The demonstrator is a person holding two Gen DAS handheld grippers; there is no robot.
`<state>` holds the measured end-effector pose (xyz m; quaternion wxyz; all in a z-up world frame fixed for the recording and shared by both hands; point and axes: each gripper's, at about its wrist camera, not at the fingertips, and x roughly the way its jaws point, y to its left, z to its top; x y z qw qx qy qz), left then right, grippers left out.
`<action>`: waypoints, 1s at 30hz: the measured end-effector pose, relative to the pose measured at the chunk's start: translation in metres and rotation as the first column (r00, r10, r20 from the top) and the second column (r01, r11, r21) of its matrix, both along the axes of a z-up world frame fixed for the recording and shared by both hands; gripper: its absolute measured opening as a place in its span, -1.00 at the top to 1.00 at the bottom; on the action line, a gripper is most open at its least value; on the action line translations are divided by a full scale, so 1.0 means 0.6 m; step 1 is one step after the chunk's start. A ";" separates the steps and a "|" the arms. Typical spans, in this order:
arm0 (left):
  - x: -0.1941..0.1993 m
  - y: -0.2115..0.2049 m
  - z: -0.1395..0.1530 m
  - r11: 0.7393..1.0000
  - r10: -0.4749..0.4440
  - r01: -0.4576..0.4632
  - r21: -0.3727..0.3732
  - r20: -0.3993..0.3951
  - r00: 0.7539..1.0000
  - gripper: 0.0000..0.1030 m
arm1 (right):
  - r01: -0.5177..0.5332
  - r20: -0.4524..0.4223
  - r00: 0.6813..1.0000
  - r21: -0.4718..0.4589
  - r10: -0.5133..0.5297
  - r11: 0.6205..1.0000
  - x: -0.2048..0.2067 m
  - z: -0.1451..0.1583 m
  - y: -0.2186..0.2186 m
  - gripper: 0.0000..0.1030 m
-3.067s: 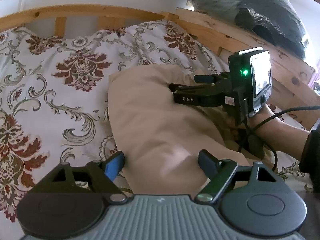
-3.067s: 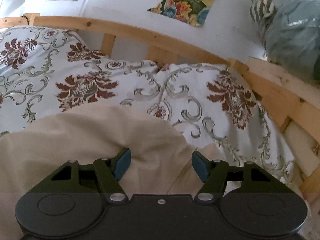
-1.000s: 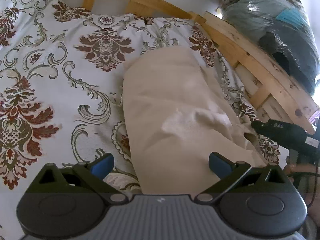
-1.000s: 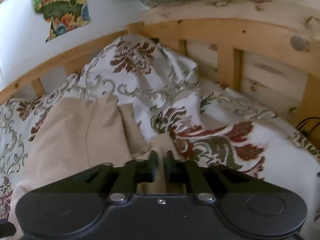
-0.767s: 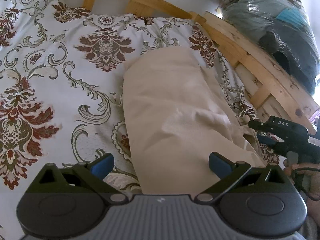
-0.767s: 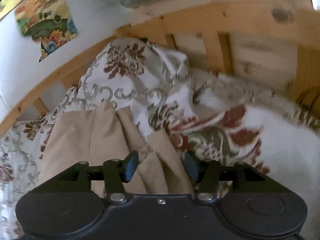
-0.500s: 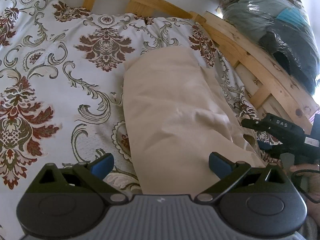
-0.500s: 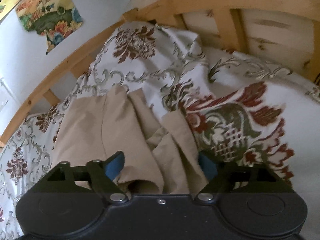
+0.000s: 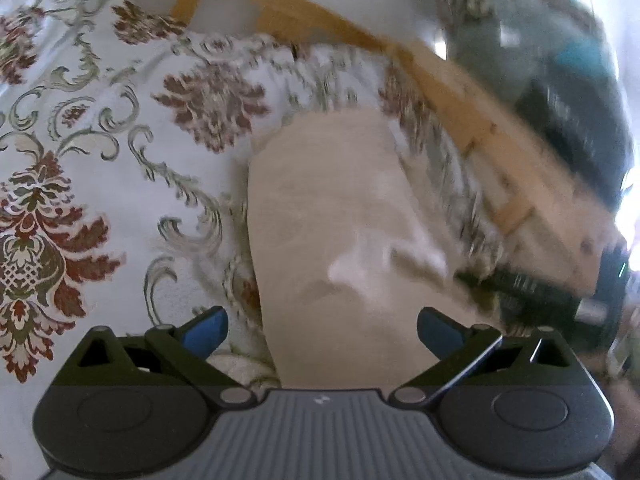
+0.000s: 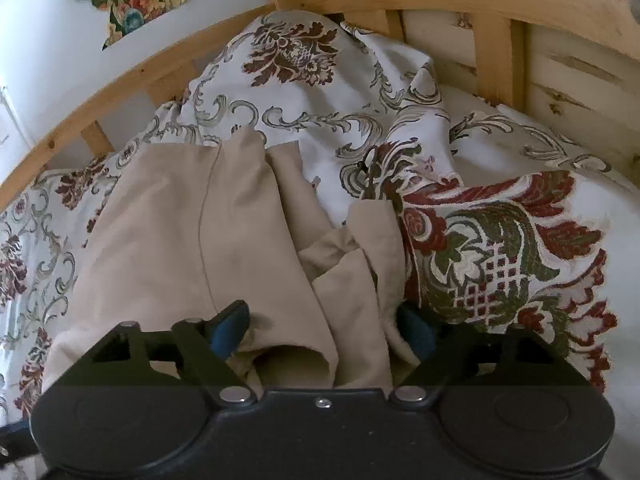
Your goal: Fold large clothes
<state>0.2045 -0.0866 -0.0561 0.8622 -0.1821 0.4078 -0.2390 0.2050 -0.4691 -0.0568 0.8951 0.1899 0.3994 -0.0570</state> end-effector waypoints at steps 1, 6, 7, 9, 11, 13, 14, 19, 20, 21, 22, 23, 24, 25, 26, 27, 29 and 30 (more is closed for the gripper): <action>0.006 0.011 0.000 0.999 0.020 -0.020 -0.038 -0.004 1.000 -0.99 | -0.001 0.000 1.000 -0.001 0.001 1.000 0.000 0.000 0.001 -0.58; 0.062 0.049 -0.035 0.982 0.099 -0.118 -0.148 -0.125 0.987 -0.92 | -0.003 0.004 1.000 0.008 0.003 1.000 -0.001 0.000 0.000 -0.45; 0.074 0.052 -0.046 0.980 0.087 -0.112 -0.165 -0.150 0.985 -0.86 | -0.008 0.005 1.000 0.012 0.008 1.000 0.000 -0.001 0.000 -0.43; 0.095 0.049 -0.070 0.977 0.039 -0.077 -0.197 -0.188 0.981 -0.77 | -0.016 0.007 1.000 0.014 0.016 1.000 0.000 -0.002 0.003 -0.36; 0.108 0.045 -0.090 0.970 -0.006 -0.050 -0.239 -0.227 0.974 -0.76 | -0.019 0.008 1.000 0.021 0.019 1.000 0.000 -0.002 0.003 -0.34; 0.120 0.041 -0.107 0.952 -0.059 -0.027 -0.304 -0.268 0.962 -0.71 | -0.020 0.006 1.000 0.027 0.019 0.999 0.001 -0.004 0.002 -0.33; 0.127 0.036 -0.115 0.945 -0.089 -0.011 -0.328 -0.288 0.953 -0.71 | -0.018 0.006 1.000 0.035 0.017 0.999 0.002 -0.005 0.001 -0.33; 0.140 0.013 -0.128 0.941 -0.124 0.009 -0.337 -0.321 0.939 -0.54 | -0.005 -0.009 1.000 0.093 0.006 0.996 0.004 -0.016 -0.008 -0.33; 0.138 0.012 -0.123 0.943 -0.128 0.018 -0.332 -0.313 0.941 -0.47 | -0.006 -0.009 1.000 0.095 0.007 0.995 0.004 -0.017 -0.008 -0.30; 0.137 0.011 -0.116 0.947 -0.131 0.030 -0.319 -0.301 0.945 -0.34 | -0.007 -0.007 1.000 0.095 0.008 0.995 0.003 -0.017 -0.009 -0.15; 0.135 0.007 -0.108 0.954 -0.129 0.040 -0.299 -0.288 0.949 -0.26 | -0.007 -0.003 1.000 0.102 0.007 0.995 0.002 -0.017 -0.009 -0.03; 0.132 0.003 -0.100 0.960 -0.126 0.047 -0.277 -0.275 0.953 -0.22 | -0.005 0.003 1.000 0.115 0.004 0.993 0.001 -0.017 -0.011 0.20; 0.126 -0.003 -0.089 0.968 -0.117 0.054 -0.245 -0.252 0.961 -0.12 | -0.006 0.012 1.000 0.131 0.005 0.991 -0.001 -0.016 -0.012 0.40; 0.121 -0.009 -0.077 0.975 -0.112 0.063 -0.214 -0.225 0.968 -0.01 | -0.012 0.025 1.000 0.139 0.008 0.990 -0.003 -0.014 -0.011 0.48; 0.114 -0.015 -0.061 0.981 -0.111 0.076 -0.178 -0.194 0.975 0.04 | -0.023 0.044 0.999 0.135 0.017 0.991 -0.004 -0.009 -0.008 0.58; 0.107 -0.019 -0.046 0.986 -0.112 0.090 -0.140 -0.159 0.981 0.12 | -0.038 0.065 0.997 0.129 0.030 0.991 -0.006 -0.004 -0.003 0.63; 0.095 -0.023 -0.015 0.992 -0.109 0.103 -0.072 -0.090 0.990 0.20 | -0.077 0.118 0.991 0.122 0.062 0.990 -0.011 0.010 0.011 0.68; 0.089 -0.021 0.002 0.994 -0.107 0.105 -0.035 -0.053 0.993 0.23 | -0.097 0.148 0.986 0.116 0.079 0.988 -0.013 0.018 0.021 0.71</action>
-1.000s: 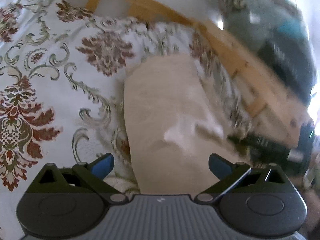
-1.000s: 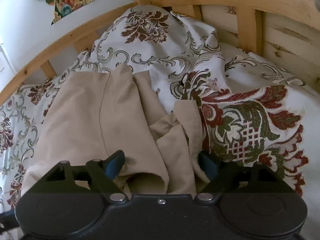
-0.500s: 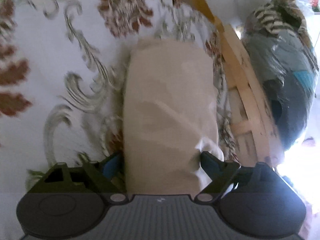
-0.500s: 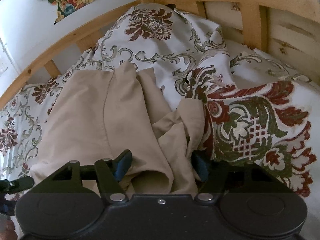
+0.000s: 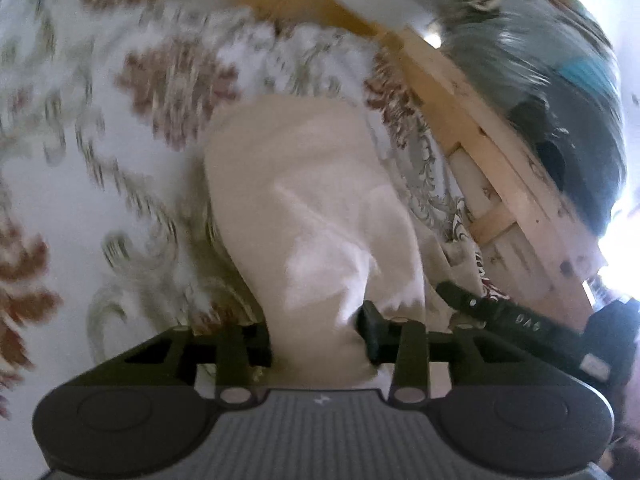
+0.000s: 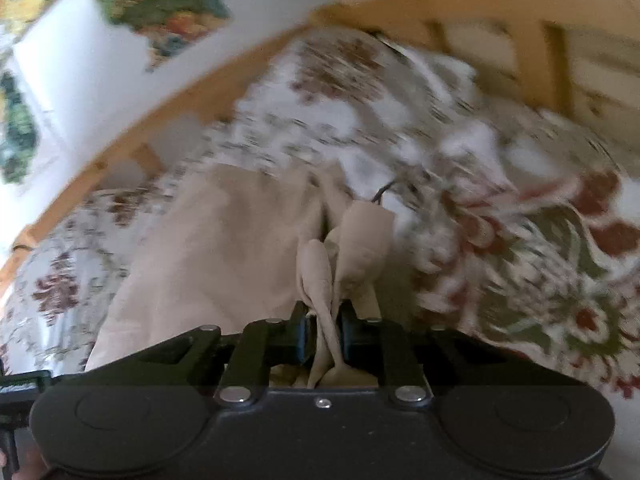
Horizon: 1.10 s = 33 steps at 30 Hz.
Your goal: Fold large clothes
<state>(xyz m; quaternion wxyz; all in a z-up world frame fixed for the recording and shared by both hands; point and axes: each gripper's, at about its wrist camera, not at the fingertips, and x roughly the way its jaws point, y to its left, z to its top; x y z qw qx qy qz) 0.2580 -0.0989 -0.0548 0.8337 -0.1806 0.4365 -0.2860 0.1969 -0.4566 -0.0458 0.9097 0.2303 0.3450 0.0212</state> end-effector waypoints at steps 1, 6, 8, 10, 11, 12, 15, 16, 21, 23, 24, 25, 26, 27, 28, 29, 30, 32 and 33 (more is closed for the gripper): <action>-0.004 0.004 0.014 1.000 -0.001 0.000 0.027 0.032 0.999 0.25 | -0.015 0.030 0.999 0.005 0.015 1.000 -0.002 0.009 0.012 0.71; -0.001 0.059 0.081 0.989 0.026 -0.046 0.141 0.134 0.991 0.27 | -0.128 0.169 0.976 -0.062 0.136 0.990 0.012 0.053 0.110 0.74; 0.009 0.092 0.096 0.982 0.044 -0.069 0.176 0.142 0.989 0.27 | -0.144 0.207 0.966 -0.062 0.154 0.988 0.025 0.062 0.146 0.74; 0.020 0.126 0.105 0.973 0.063 -0.093 0.213 0.144 0.988 0.26 | -0.153 0.243 0.957 -0.042 0.159 0.987 0.040 0.064 0.178 0.74; 0.025 0.141 0.103 0.968 0.071 -0.102 0.229 0.138 0.988 0.25 | -0.164 0.250 0.954 -0.034 0.167 0.986 0.047 0.062 0.192 0.74; 0.029 0.153 0.096 0.964 0.080 -0.109 0.242 0.128 0.989 0.24 | -0.181 0.246 0.952 -0.030 0.182 0.983 0.058 0.058 0.208 0.74; 0.044 0.179 0.051 0.960 0.120 -0.133 0.248 0.065 0.991 0.17 | -0.214 0.196 0.956 -0.039 0.218 0.976 0.081 0.031 0.237 0.72; 0.046 0.181 0.033 0.956 0.130 -0.138 0.258 0.049 0.990 0.09 | -0.226 0.168 0.958 -0.056 0.232 0.972 0.087 0.018 0.244 0.70; 0.043 0.195 0.010 0.954 0.168 -0.168 0.249 0.023 0.986 -0.07 | -0.205 0.094 0.971 -0.133 0.218 0.970 0.096 -0.019 0.240 0.43; 0.041 0.196 0.010 0.948 0.191 -0.188 0.257 0.016 0.982 -0.16 | -0.189 0.092 0.976 -0.107 0.199 0.976 0.097 -0.021 0.233 0.35; 0.036 0.194 0.011 0.940 0.202 -0.201 0.275 0.023 0.979 -0.24 | -0.186 0.093 0.976 -0.109 0.197 0.976 0.092 -0.020 0.231 0.27; 0.031 0.192 0.012 0.932 0.211 -0.210 0.296 0.030 0.977 -0.35 | -0.189 0.097 0.975 -0.117 0.201 0.975 0.086 -0.018 0.231 0.26; 0.024 0.190 0.015 0.922 0.222 -0.223 0.316 0.039 0.974 -0.40 | -0.191 0.100 0.974 -0.125 0.204 0.973 0.079 -0.015 0.231 0.21; 0.017 0.189 0.022 0.914 0.234 -0.236 0.330 0.046 0.971 -0.56 | -0.190 0.100 0.974 -0.137 0.204 0.972 0.073 -0.011 0.233 0.10; 0.009 0.187 0.029 0.911 0.240 -0.243 0.332 0.049 0.969 -0.68 | -0.186 0.100 0.974 -0.147 0.202 0.971 0.067 -0.007 0.234 0.05; 0.002 0.187 0.036 0.910 0.251 -0.253 0.328 0.050 0.967 -0.70 | -0.185 0.103 0.974 -0.153 0.202 0.971 0.060 -0.001 0.234 -0.10; -0.008 0.189 0.044 0.907 0.270 -0.272 0.322 0.053 0.961 -0.73 | -0.182 0.109 0.974 -0.162 0.201 0.970 0.051 0.007 0.234 -0.31; -0.031 0.190 0.061 0.898 0.303 -0.311 0.312 0.073 0.950 -0.84 | -0.177 0.134 0.970 -0.181 0.203 0.967 0.031 0.024 0.233 -0.48; -0.047 0.190 0.073 0.892 0.317 -0.331 0.309 0.096 0.944 -0.92 | -0.176 0.149 0.967 -0.192 0.206 0.965 0.021 0.035 0.233 -0.52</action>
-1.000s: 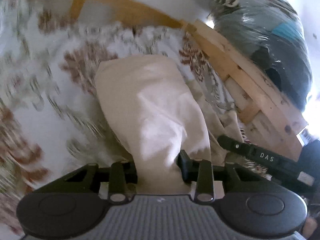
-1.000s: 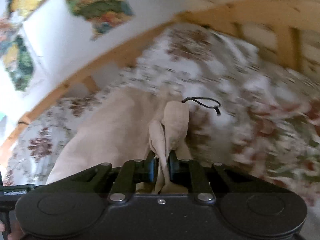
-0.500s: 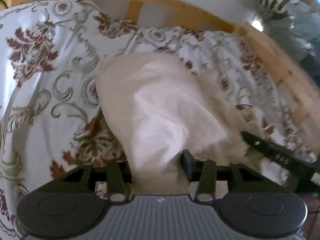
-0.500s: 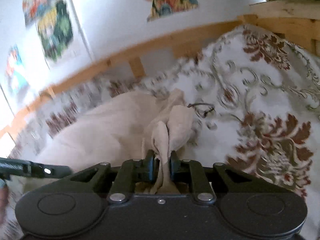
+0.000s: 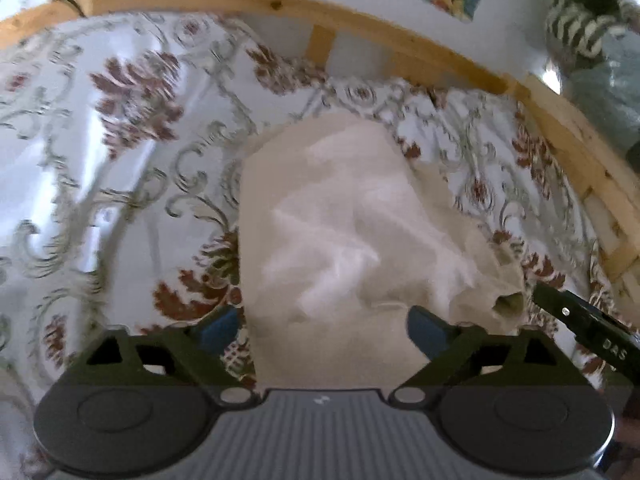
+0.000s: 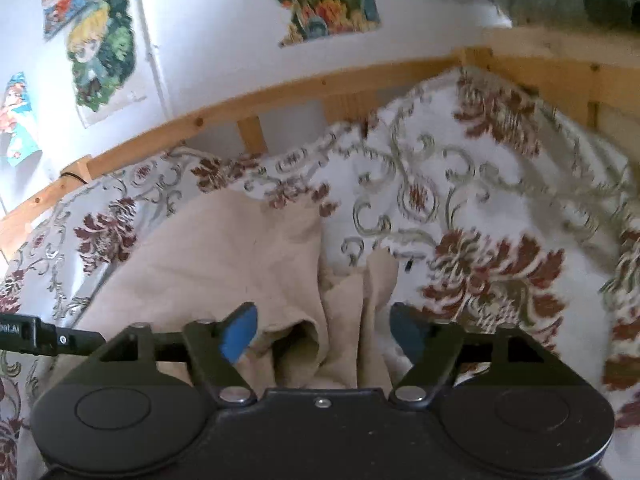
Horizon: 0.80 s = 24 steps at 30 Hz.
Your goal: Fold large clothes
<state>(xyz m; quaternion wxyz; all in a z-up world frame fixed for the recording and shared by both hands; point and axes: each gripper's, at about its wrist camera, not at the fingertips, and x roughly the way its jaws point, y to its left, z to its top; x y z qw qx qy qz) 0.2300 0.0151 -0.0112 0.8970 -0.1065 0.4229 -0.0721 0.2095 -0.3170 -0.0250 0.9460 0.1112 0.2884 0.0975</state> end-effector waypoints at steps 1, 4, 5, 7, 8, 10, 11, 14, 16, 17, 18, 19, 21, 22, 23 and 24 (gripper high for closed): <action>-0.017 -0.002 0.012 1.000 0.010 -0.011 0.013 0.028 1.000 -0.95 | -0.001 0.017 1.000 -0.008 0.001 1.000 -0.011 0.011 0.000 -0.54; -0.068 -0.014 0.052 0.997 0.016 -0.024 0.068 0.121 0.992 -0.99 | 0.008 0.071 0.997 0.006 -0.008 1.000 -0.048 0.043 -0.002 -0.74; -0.089 -0.017 0.064 0.996 0.018 -0.032 0.085 0.154 0.988 -0.99 | 0.012 0.088 0.996 0.018 -0.014 1.000 -0.063 0.053 -0.002 -0.81; -0.123 -0.018 0.082 0.994 0.027 -0.047 0.099 0.202 0.979 -0.99 | 0.022 0.114 0.993 0.043 -0.027 0.999 -0.098 0.071 0.000 -0.89; -0.142 -0.019 0.090 0.993 0.029 -0.053 0.106 0.221 0.975 -0.99 | 0.025 0.126 0.991 0.054 -0.032 0.998 -0.116 0.080 0.002 -0.95; -0.179 -0.021 0.103 0.991 0.026 -0.059 0.122 0.255 0.967 -0.99 | 0.023 0.151 0.988 0.064 -0.033 0.998 -0.155 0.095 0.008 -0.98; -0.196 -0.021 0.109 0.990 0.027 -0.064 0.128 0.268 0.963 -0.99 | 0.021 0.162 0.986 0.064 -0.031 0.998 -0.170 0.100 0.010 -0.98; -0.246 -0.022 0.125 0.985 0.028 -0.078 0.156 0.305 0.952 -0.99 | 0.001 0.196 0.981 0.033 -0.007 0.999 -0.221 0.117 0.021 -0.98; -0.280 -0.024 0.134 0.980 0.029 -0.093 0.176 0.337 0.941 -0.99 | -0.010 0.220 0.975 0.000 0.010 1.000 -0.257 0.125 0.029 -0.99; -0.299 -0.025 0.135 0.979 0.028 -0.097 0.181 0.352 0.936 -0.99 | -0.015 0.227 0.974 -0.020 0.019 1.000 -0.276 0.127 0.032 -0.99; -0.315 -0.026 0.135 0.977 0.025 -0.099 0.187 0.364 0.931 -0.99 | -0.015 0.229 0.973 -0.034 0.023 0.999 -0.293 0.125 0.034 -0.99; -0.330 -0.026 0.133 0.976 0.022 -0.100 0.192 0.372 0.928 -0.99 | -0.016 0.229 0.973 -0.043 0.026 0.999 -0.308 0.123 0.034 -0.99; -0.355 -0.028 0.125 0.973 0.016 -0.100 0.207 0.375 0.927 -0.99 | -0.025 0.230 0.972 -0.053 0.036 0.998 -0.337 0.125 0.036 -0.99; -0.364 -0.031 0.122 0.971 0.009 -0.097 0.218 0.372 0.928 -0.99 | -0.022 0.235 0.971 -0.055 0.034 0.998 -0.349 0.125 0.035 -0.99; -0.368 -0.032 0.120 0.969 0.005 -0.095 0.226 0.369 0.929 -0.99 | -0.012 0.241 0.970 -0.056 0.025 0.998 -0.359 0.127 0.034 -0.99; -0.372 -0.034 0.119 0.968 0.003 -0.094 0.233 0.367 0.930 -0.99 | -0.003 0.245 0.969 -0.058 0.017 0.998 -0.365 0.128 0.033 -0.99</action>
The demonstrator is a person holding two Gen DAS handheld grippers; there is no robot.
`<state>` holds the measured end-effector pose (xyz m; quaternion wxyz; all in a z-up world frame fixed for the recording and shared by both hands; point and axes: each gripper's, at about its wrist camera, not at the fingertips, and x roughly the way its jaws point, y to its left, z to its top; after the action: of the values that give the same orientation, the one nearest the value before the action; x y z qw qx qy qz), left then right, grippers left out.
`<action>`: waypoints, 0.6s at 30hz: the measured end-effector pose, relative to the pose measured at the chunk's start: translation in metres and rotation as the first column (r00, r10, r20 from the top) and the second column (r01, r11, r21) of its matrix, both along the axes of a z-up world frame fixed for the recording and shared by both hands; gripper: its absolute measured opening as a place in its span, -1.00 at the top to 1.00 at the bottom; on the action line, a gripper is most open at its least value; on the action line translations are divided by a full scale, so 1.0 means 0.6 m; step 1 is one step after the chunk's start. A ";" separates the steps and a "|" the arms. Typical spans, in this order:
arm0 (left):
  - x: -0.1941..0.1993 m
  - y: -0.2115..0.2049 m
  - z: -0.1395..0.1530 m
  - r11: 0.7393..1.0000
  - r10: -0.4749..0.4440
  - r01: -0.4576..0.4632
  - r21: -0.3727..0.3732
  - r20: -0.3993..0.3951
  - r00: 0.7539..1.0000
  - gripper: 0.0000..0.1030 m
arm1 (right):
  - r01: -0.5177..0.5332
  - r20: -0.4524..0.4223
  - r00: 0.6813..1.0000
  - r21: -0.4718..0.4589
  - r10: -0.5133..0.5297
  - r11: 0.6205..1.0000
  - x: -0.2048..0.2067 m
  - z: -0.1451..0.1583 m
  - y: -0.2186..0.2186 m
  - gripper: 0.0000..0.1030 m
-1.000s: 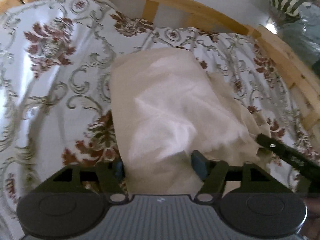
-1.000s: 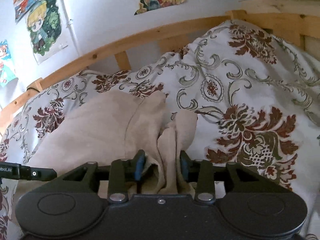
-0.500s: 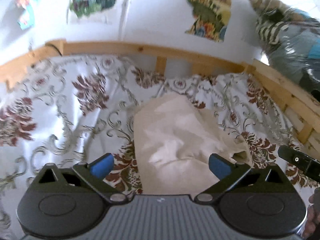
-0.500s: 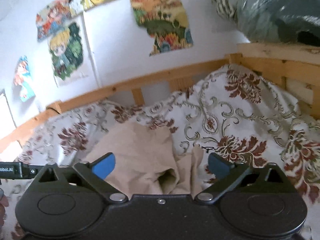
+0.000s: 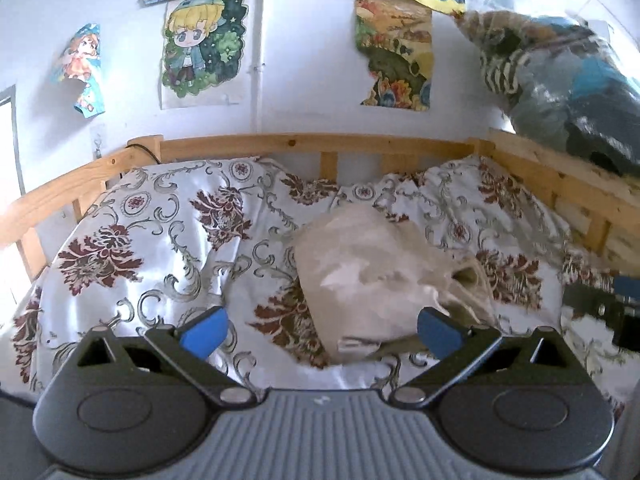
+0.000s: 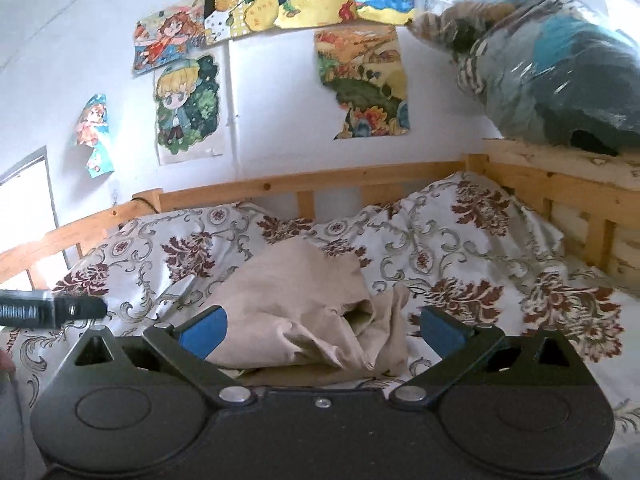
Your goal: Fold large clothes
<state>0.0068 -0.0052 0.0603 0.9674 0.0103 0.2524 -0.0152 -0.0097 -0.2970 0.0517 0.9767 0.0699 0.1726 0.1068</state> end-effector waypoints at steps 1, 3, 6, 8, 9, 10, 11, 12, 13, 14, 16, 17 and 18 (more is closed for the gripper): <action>-0.003 -0.001 -0.001 1.000 0.001 -0.001 0.004 -0.001 1.000 -0.99 | 0.009 0.002 1.000 -0.002 -0.009 1.000 -0.005 0.001 -0.002 -0.99; -0.003 -0.001 -0.001 1.000 0.008 -0.008 0.005 -0.002 1.000 -0.99 | 0.025 -0.012 1.000 -0.009 -0.025 1.000 -0.006 0.000 -0.001 -0.99; 0.000 0.001 -0.002 1.000 0.012 -0.013 -0.010 -0.025 1.000 -0.99 | 0.041 -0.046 0.998 -0.022 -0.042 0.999 0.001 -0.004 0.002 -0.99; 0.003 0.005 -0.005 1.000 0.013 -0.014 -0.019 -0.043 0.999 -0.99 | 0.046 -0.061 0.997 -0.020 -0.047 0.999 0.003 -0.008 0.001 -0.99; 0.004 0.006 -0.006 1.000 0.016 -0.017 -0.018 -0.048 0.999 -0.99 | 0.048 -0.066 0.997 -0.018 -0.050 0.999 0.005 -0.009 0.000 -0.99; 0.004 0.007 -0.007 1.000 0.018 -0.019 -0.018 -0.050 0.999 -0.99 | 0.052 -0.072 0.996 -0.017 -0.053 0.999 0.007 -0.010 -0.001 -0.99; 0.004 0.009 -0.008 1.000 0.019 -0.020 -0.018 -0.050 0.999 -0.99 | 0.056 -0.080 0.995 -0.016 -0.057 0.998 0.008 -0.012 0.000 -0.99; 0.004 0.009 -0.008 1.000 0.019 -0.020 -0.017 -0.051 0.999 -0.99 | 0.059 -0.087 0.994 -0.015 -0.060 0.998 0.010 -0.013 -0.001 -0.99; 0.004 0.009 -0.009 1.000 0.017 -0.018 -0.016 -0.052 0.998 -0.99 | 0.059 -0.091 0.994 -0.014 -0.060 0.998 0.011 -0.014 -0.001 -0.99; 0.004 0.009 -0.009 1.000 0.016 -0.017 -0.016 -0.053 0.998 -0.99 | 0.060 -0.094 0.994 -0.013 -0.061 0.998 0.012 -0.014 -0.001 -0.99; 0.003 0.008 -0.010 1.000 0.017 -0.018 -0.015 -0.055 0.998 -0.99 | 0.059 -0.094 0.994 -0.013 -0.060 0.998 0.013 -0.014 -0.002 -0.99; 0.003 0.008 -0.011 1.000 0.018 -0.019 -0.012 -0.056 0.998 -0.99 | 0.059 -0.095 0.994 -0.013 -0.060 0.998 0.013 -0.014 -0.002 -0.99; 0.003 0.008 -0.011 1.000 0.019 -0.020 -0.010 -0.057 0.998 -0.99 | 0.059 -0.096 0.994 -0.013 -0.060 0.998 0.013 -0.015 -0.002 -0.99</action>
<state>0.0088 -0.0003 0.0534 0.9600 0.0025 0.2799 -0.0073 -0.0019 -0.2983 0.0430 0.9703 0.0750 0.2180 0.0734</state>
